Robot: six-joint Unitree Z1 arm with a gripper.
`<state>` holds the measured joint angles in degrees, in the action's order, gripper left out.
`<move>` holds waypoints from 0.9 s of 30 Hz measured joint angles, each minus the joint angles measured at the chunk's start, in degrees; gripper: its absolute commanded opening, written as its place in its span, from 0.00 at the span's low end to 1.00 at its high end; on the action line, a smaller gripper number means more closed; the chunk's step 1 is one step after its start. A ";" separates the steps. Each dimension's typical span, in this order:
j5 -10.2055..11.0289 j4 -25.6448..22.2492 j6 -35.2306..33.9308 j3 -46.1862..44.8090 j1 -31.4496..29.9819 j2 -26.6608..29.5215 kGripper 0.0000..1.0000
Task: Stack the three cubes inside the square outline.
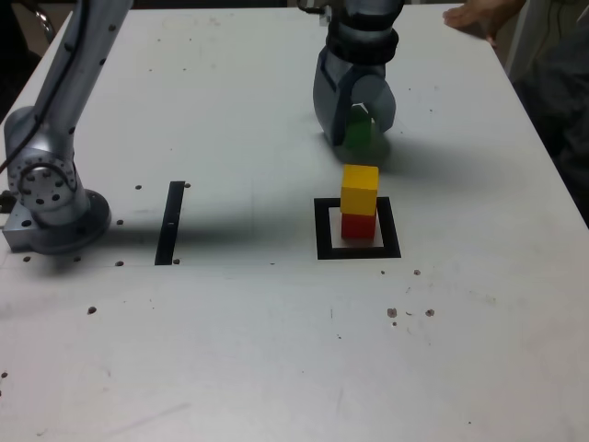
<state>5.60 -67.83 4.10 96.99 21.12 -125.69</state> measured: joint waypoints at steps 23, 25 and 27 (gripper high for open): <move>0.04 -3.75 1.86 -0.69 -3.35 7.93 0.33; 0.04 -4.82 2.20 -0.69 -4.64 9.46 0.33; 0.04 -5.73 2.46 -0.51 -5.79 10.83 0.33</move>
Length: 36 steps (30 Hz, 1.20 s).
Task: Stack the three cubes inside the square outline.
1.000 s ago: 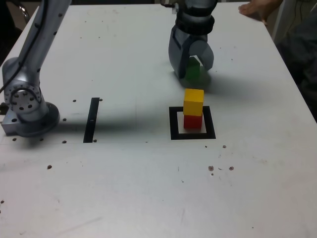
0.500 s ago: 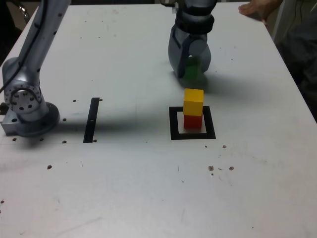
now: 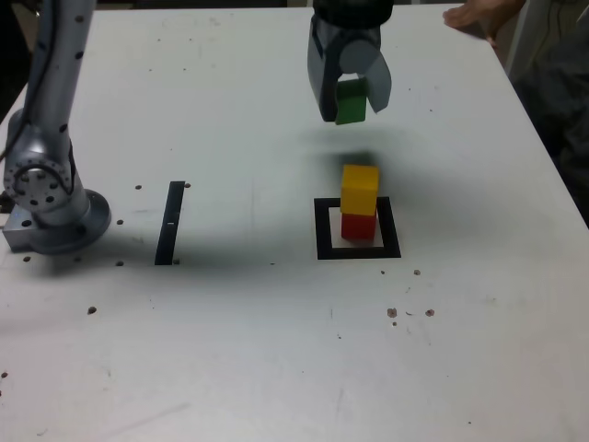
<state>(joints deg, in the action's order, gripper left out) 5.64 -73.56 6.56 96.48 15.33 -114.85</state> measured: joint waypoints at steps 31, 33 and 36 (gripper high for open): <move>-4.03 -7.52 -0.02 3.12 -15.47 2.66 0.33; -4.20 -7.23 -0.30 2.80 -16.11 2.66 0.33; -4.31 -6.85 -0.84 2.30 -17.16 2.66 0.33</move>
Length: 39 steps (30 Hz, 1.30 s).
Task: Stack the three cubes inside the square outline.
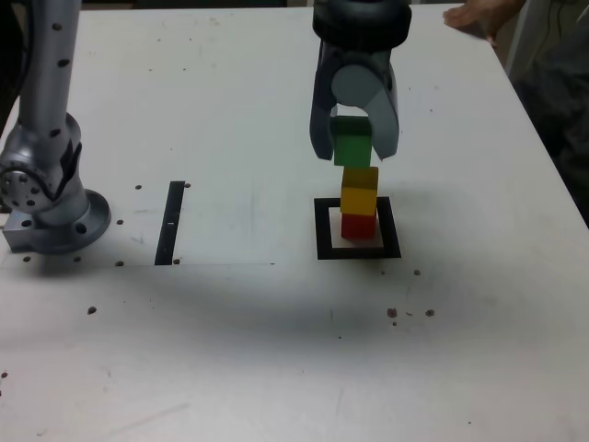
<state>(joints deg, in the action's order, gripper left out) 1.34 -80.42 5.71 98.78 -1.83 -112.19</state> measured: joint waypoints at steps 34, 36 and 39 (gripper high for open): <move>-1.71 3.88 -0.96 -3.54 -1.80 -0.53 0.99; -1.71 3.95 -0.96 -3.61 -1.80 -0.53 0.99; -1.71 4.18 -0.96 -3.62 -1.80 -0.53 1.00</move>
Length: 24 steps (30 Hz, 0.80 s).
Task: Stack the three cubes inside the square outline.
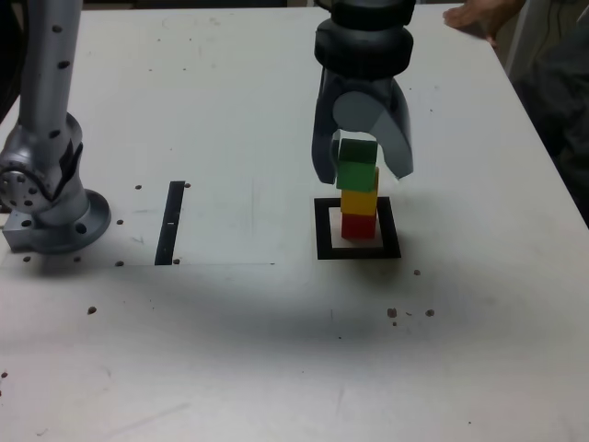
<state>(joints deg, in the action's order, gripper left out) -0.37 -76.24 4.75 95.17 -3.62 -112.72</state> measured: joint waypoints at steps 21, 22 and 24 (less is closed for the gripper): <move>2.71 0.26 -1.50 -4.35 -0.01 7.87 1.00; 2.91 0.14 -1.73 -4.97 -0.01 8.81 1.00; 3.31 -0.27 -2.27 -6.31 -0.01 10.57 1.00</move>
<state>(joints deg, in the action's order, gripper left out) 2.94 -76.51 2.48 88.85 -3.63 -102.15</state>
